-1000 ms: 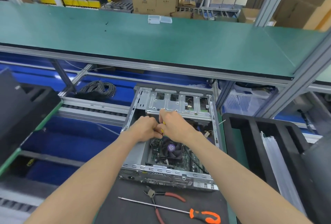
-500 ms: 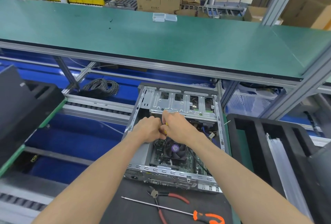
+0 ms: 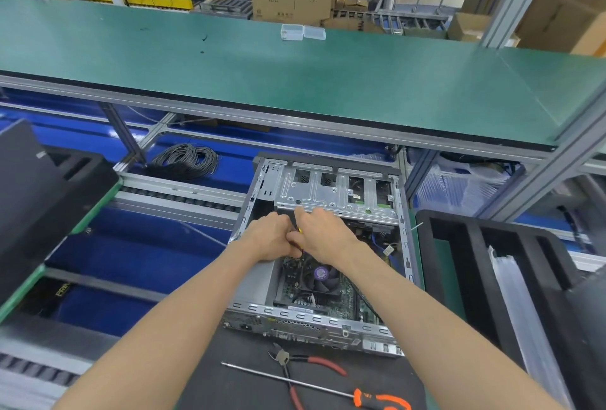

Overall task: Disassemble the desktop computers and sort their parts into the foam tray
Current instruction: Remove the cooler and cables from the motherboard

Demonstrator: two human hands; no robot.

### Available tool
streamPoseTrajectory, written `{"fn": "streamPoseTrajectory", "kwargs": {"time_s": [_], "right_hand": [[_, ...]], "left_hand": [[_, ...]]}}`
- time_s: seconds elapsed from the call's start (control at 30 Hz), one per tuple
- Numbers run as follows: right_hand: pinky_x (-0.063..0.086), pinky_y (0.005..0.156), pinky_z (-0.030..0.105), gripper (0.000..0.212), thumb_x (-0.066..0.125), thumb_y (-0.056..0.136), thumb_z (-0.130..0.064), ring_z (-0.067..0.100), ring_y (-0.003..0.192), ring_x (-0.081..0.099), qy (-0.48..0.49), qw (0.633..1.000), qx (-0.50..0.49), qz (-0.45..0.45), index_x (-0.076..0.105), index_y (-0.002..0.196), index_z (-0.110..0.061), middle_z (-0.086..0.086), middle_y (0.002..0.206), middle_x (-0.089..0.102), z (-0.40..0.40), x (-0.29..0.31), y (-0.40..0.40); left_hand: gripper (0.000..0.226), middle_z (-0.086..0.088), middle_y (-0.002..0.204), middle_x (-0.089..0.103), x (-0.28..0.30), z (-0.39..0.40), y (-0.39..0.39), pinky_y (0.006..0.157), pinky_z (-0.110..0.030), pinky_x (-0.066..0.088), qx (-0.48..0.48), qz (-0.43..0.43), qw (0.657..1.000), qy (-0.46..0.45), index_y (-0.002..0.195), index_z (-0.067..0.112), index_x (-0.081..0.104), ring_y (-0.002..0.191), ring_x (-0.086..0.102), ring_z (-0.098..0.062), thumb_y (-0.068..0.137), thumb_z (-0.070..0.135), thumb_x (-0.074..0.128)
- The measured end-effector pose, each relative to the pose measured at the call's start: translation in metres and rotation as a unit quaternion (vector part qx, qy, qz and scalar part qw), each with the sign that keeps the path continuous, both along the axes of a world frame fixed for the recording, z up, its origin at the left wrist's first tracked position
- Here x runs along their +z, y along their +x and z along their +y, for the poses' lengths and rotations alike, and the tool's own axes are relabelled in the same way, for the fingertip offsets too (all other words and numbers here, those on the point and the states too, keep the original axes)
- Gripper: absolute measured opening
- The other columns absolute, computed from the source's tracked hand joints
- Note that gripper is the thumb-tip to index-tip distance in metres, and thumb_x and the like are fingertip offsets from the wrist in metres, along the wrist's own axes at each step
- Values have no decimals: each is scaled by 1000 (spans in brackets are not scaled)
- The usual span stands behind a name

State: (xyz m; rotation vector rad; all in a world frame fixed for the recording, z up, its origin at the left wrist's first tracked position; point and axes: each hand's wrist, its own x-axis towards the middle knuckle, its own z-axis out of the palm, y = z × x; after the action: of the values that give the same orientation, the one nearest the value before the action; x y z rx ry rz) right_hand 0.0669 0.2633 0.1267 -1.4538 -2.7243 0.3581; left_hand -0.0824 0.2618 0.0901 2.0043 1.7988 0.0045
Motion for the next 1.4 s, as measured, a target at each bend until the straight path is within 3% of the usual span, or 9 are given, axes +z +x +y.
{"fn": "streamPoseTrajectory", "kwargs": {"time_s": [0.13,0.3,0.43,0.63,0.77,0.97,1.13,1.3,1.4], "right_hand": [[40,60,38,23,54,95,-19,33,75,51,-27,999,35,-14,52,113,-6,8,79,46,0,6,-11],[42,62,34,19,62,85,-7,24,75,51,-71,992,96,-30,47,89,-19,0,78,54,7,17,-6],[34,54,36,24,54,91,-24,30,71,51,-26,995,82,-44,39,107,-13,6,77,51,4,16,-3],[38,64,41,30,32,106,-33,41,82,62,1,998,63,-19,33,119,-7,22,94,65,1,12,-2],[36,63,39,32,38,106,-39,40,87,62,19,999,42,4,40,110,-8,21,99,65,0,14,0],[47,69,41,17,59,96,-24,36,88,61,35,994,0,100,57,94,-8,14,96,65,-3,23,6],[51,76,42,6,64,89,-10,30,89,61,-9,994,56,92,67,94,-9,10,97,68,-1,33,0],[52,76,41,17,61,84,-7,28,89,61,-11,994,81,79,70,97,-12,8,99,68,1,38,2],[48,74,38,17,63,91,-25,25,85,57,12,992,40,119,65,98,-11,6,95,65,-1,33,4]], "left_hand": [[34,8,62,54,2,-2,-5,54,-29,40,-3,-33,999,9,61,32,45,65,58,-22,69,34,78],[28,23,57,60,3,-7,-5,52,-23,37,21,-75,997,15,58,42,57,59,54,4,60,46,85],[24,13,52,56,9,-6,-3,50,-25,38,13,-103,995,8,51,32,53,59,57,-14,65,35,72],[28,15,40,48,18,-10,-6,46,-10,30,16,-272,962,8,42,35,59,42,39,1,63,16,62],[42,11,42,53,10,-8,-8,51,-16,37,27,-269,963,12,45,37,66,43,40,4,71,6,72],[19,2,56,63,7,-8,-2,60,-35,43,77,-262,962,24,61,33,76,54,41,-11,56,38,93],[21,-5,69,71,11,-10,-6,76,-49,56,39,-242,970,-4,66,15,69,66,63,-20,64,17,90],[24,2,64,72,14,-12,-5,72,-41,55,59,-243,968,-5,57,24,70,62,64,-14,59,20,93],[27,2,58,68,12,-12,-4,64,-40,50,74,-237,969,6,54,23,70,56,55,-12,51,32,96]]}}
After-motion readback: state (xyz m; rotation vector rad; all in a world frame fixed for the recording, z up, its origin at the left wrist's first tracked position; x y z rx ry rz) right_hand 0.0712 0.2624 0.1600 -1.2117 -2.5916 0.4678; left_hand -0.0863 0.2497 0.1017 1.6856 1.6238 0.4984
